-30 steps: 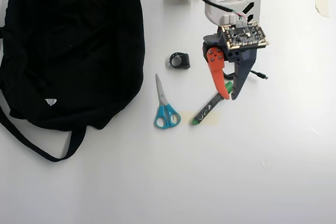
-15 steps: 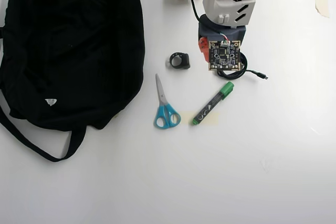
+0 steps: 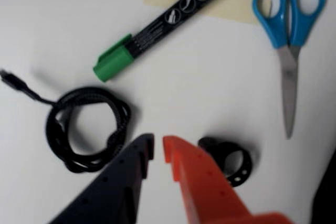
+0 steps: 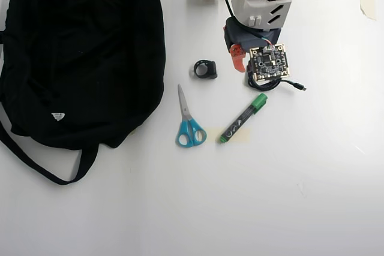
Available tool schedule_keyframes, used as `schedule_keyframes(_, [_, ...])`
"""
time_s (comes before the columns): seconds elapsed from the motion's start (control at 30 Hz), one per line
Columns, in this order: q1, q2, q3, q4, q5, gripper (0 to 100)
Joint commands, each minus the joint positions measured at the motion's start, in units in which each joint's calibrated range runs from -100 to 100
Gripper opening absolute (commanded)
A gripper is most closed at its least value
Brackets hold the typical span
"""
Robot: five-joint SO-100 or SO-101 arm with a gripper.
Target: Put the green marker into the black bag
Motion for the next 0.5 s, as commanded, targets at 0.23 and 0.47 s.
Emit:
schedule_keyframes(0.23, [-0.59,-1.12,-2.49,-2.71,7.01,2])
schedule_keyframes(0.47, [-0.81,-0.70,-2.49,-3.06,7.07,2])
